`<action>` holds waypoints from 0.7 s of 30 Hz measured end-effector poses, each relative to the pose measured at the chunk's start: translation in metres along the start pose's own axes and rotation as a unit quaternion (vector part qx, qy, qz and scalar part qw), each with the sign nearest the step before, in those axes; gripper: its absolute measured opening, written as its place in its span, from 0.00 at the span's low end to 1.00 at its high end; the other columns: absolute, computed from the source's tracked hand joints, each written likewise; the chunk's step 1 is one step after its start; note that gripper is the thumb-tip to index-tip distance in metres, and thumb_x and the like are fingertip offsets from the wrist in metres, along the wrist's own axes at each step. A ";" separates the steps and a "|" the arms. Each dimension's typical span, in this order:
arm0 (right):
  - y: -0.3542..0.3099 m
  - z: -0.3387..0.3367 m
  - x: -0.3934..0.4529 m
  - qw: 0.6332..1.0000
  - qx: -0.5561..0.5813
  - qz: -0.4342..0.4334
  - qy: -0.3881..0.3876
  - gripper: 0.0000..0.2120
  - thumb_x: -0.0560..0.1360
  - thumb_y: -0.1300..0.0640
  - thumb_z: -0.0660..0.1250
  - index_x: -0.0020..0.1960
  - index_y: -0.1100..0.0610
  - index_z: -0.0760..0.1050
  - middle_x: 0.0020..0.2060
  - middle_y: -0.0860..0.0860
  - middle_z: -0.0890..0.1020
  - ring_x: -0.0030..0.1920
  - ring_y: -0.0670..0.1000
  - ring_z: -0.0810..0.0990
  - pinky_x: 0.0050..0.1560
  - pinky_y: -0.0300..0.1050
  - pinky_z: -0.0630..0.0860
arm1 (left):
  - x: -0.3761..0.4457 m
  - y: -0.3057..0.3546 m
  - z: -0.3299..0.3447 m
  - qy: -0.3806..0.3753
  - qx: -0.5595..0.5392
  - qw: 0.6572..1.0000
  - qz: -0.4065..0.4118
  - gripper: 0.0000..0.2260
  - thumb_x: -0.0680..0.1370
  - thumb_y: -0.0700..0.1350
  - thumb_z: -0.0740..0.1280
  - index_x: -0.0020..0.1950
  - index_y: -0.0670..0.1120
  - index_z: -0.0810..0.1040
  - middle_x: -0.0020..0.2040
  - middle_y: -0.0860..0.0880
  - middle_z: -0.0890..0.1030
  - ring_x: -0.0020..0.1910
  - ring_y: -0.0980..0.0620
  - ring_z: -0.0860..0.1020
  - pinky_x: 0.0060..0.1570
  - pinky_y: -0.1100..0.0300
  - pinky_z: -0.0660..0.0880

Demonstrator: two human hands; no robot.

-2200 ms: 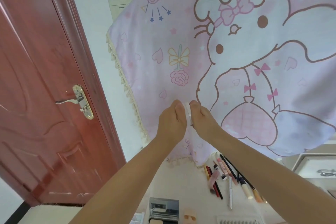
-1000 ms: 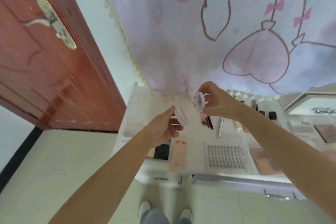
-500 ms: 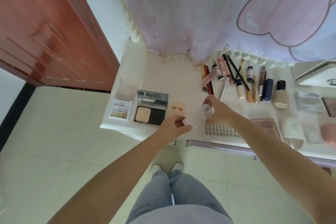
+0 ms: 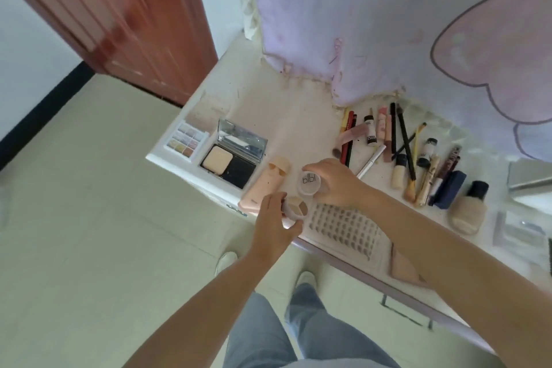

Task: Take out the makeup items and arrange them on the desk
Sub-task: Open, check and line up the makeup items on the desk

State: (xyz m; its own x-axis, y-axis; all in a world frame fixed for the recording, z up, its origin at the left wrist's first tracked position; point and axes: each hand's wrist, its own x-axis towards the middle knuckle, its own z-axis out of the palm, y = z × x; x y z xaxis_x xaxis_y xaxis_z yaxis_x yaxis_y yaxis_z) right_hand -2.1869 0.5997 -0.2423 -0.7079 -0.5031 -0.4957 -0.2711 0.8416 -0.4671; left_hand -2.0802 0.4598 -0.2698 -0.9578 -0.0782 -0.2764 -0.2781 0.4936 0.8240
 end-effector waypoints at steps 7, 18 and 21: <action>0.007 -0.002 0.007 0.998 -0.037 -0.057 -0.015 0.31 0.73 0.61 0.64 0.73 0.54 0.56 0.71 0.50 0.63 0.71 0.54 0.57 0.71 0.50 0.58 | -0.018 0.001 0.013 0.064 0.086 0.990 -0.086 0.28 0.73 0.43 0.69 0.70 0.44 0.61 0.62 0.44 0.71 0.52 0.47 0.76 0.50 0.58 0.75; 0.033 0.028 -0.085 0.981 -0.188 -0.040 -0.010 0.46 0.67 0.38 0.66 0.74 0.51 0.45 0.74 0.55 0.50 0.74 0.57 0.50 0.72 0.54 0.52 | -0.025 0.016 0.021 0.083 0.145 0.979 -0.116 0.27 0.76 0.45 0.66 0.71 0.44 0.59 0.66 0.44 0.68 0.55 0.45 0.76 0.50 0.53 0.75; 0.036 0.044 -0.093 0.981 -0.190 0.025 0.002 0.47 0.67 0.38 0.65 0.74 0.49 0.40 0.74 0.58 0.43 0.74 0.59 0.43 0.73 0.55 0.46 | -0.034 0.019 0.020 0.092 0.159 0.980 -0.078 0.24 0.76 0.44 0.65 0.71 0.44 0.61 0.65 0.45 0.70 0.55 0.46 0.76 0.50 0.55 0.74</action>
State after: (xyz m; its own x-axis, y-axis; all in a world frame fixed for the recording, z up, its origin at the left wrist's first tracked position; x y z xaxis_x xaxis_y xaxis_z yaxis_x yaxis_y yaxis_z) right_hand -2.1026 0.6679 -0.2450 -0.7285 -0.4596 -0.5080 -0.4595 0.8778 -0.1352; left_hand -2.0518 0.4889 -0.2546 -0.9102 -0.3143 -0.2697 -0.4140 0.7061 0.5745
